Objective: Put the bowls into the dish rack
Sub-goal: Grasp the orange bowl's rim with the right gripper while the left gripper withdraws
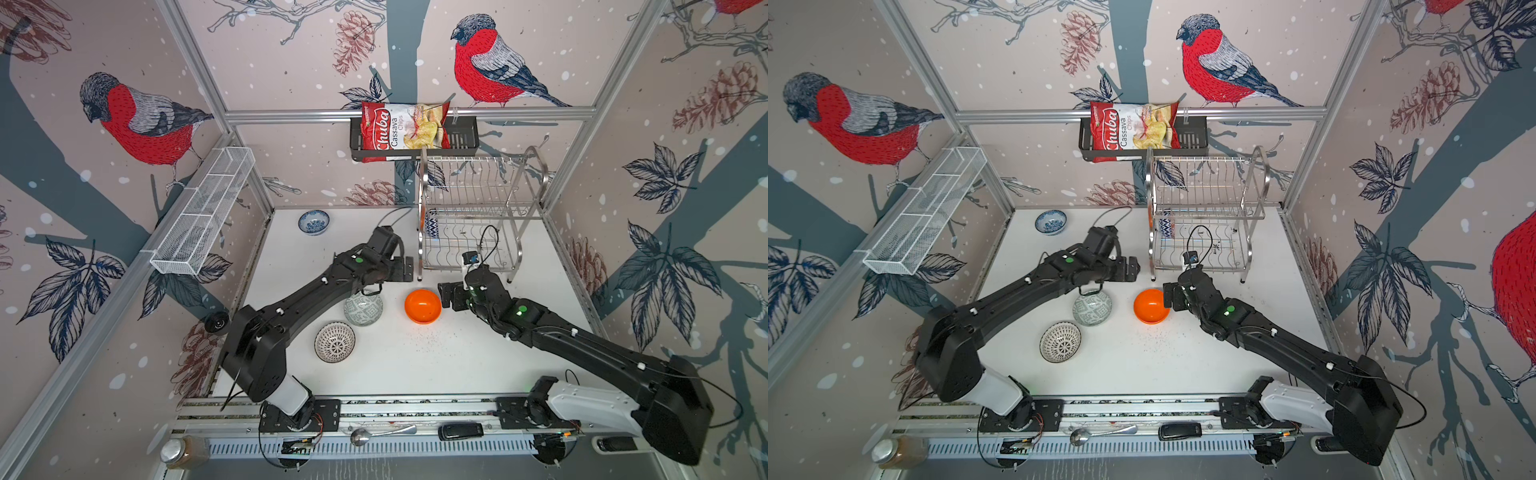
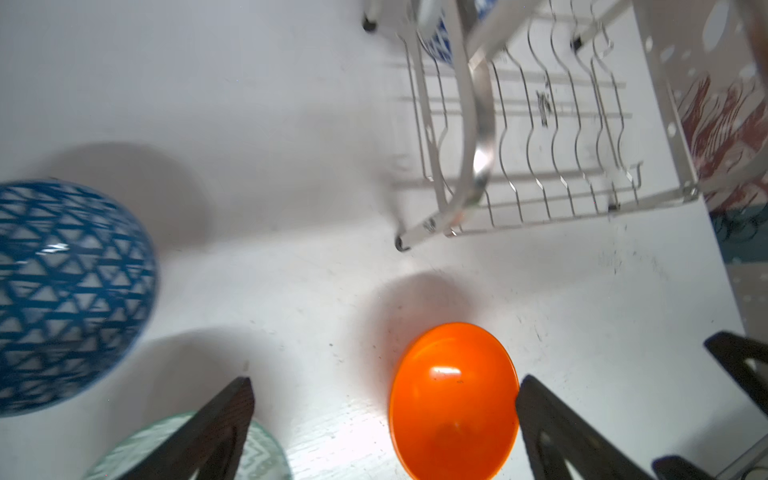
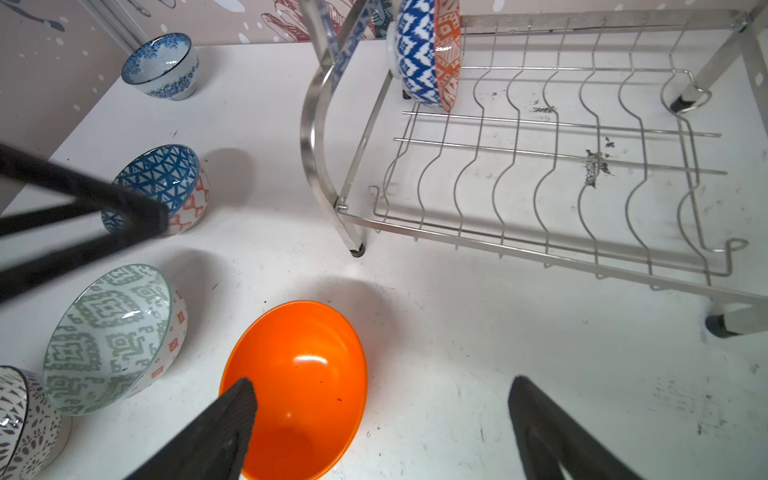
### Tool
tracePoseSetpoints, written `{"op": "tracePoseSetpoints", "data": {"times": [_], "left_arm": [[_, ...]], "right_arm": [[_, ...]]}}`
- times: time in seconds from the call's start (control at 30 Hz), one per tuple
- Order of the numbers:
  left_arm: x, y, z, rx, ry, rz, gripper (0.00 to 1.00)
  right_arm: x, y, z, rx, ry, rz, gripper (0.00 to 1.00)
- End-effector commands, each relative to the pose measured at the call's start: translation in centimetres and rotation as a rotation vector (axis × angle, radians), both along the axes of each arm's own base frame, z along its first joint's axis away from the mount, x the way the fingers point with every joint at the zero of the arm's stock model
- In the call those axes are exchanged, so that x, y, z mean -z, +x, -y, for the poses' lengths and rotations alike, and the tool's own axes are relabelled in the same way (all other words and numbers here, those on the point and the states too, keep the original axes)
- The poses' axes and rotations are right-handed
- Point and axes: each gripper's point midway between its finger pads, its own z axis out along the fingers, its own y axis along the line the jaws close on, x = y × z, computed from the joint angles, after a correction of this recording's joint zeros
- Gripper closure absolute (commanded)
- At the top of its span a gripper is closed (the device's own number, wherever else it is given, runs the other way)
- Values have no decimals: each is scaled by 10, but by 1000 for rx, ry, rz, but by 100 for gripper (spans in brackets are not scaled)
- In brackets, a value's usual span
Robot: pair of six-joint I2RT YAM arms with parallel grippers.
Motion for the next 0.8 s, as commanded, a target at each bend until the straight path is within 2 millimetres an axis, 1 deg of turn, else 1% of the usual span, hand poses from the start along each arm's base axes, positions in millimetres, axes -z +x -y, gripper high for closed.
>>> {"op": "tracePoseSetpoints", "data": {"times": [0.0, 0.07, 0.13, 0.17, 0.2, 0.27, 0.37, 0.43, 0.5, 0.53, 0.67, 0.77], "left_arm": [[-20, 7, -30, -18, -70, 44, 3], [-39, 14, -48, -37, -167, 96, 2], [-54, 16, -61, -47, -290, 136, 2], [-61, 17, -67, -42, -364, 163, 2], [-62, 16, -71, -41, -420, 179, 2], [-59, 14, -81, -36, -491, 220, 2], [-54, 10, -85, 0, -488, 249, 2], [-54, 8, -87, 10, -478, 278, 2], [-50, 7, -91, 4, -484, 303, 2], [-49, 9, -94, -16, -497, 302, 2], [-47, 10, -97, 6, -524, 289, 2], [-43, 10, -98, -3, -528, 274, 2]], "right_arm": [[6, -4, -12, -40, -64, -8, 4], [11, -8, -25, -63, -65, -22, 5], [24, -11, -38, -82, -81, -50, 5], [31, -13, -46, -99, -92, -65, 5], [35, -14, -53, -111, -100, -77, 6], [46, -17, -67, -130, -143, -104, 7], [57, -21, -85, -160, -207, -115, 7], [64, -22, -91, -167, -231, -123, 9], [69, -22, -96, -171, -240, -135, 11], [72, -22, -98, -173, -244, -143, 12], [82, -23, -107, -184, -262, -168, 16], [90, -26, -116, -204, -285, -186, 20]]}}
